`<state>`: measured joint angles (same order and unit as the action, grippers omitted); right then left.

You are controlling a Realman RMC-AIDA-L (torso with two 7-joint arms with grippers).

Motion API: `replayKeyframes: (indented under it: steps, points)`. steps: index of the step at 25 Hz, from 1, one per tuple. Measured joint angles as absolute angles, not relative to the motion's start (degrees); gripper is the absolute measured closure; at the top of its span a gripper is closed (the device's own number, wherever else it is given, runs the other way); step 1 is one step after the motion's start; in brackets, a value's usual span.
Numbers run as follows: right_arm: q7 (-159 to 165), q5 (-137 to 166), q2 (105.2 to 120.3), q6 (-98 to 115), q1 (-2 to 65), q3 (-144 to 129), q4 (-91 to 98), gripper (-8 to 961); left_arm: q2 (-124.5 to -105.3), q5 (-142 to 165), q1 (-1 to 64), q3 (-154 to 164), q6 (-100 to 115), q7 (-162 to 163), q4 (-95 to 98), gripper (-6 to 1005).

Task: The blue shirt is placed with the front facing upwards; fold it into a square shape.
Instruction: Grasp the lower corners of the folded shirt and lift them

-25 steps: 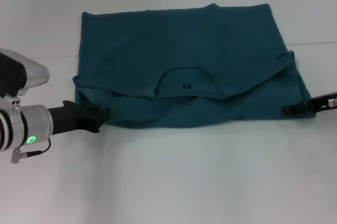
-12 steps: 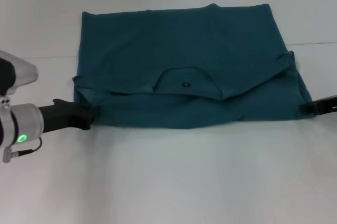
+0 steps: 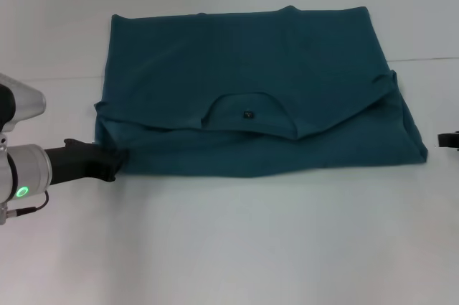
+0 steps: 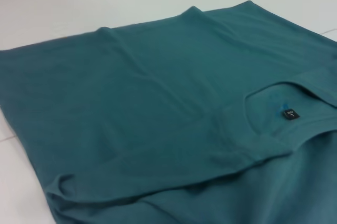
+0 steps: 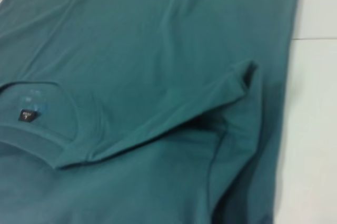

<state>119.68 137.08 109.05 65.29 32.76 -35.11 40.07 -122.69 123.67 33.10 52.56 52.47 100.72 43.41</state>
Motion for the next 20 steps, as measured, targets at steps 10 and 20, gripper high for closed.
replayKeyframes:
  steps: [10,20]
  points:
    - [117.3,137.0,109.0,69.7,31.7,-29.1,40.8,926,-122.98,124.0,32.2,52.2,57.1,102.8,46.6,939]
    - [122.4,137.2,105.54,78.1,33.6,-29.5,44.4,887,-122.69,124.1,32.8,51.2,58.0,103.9,47.5,938]
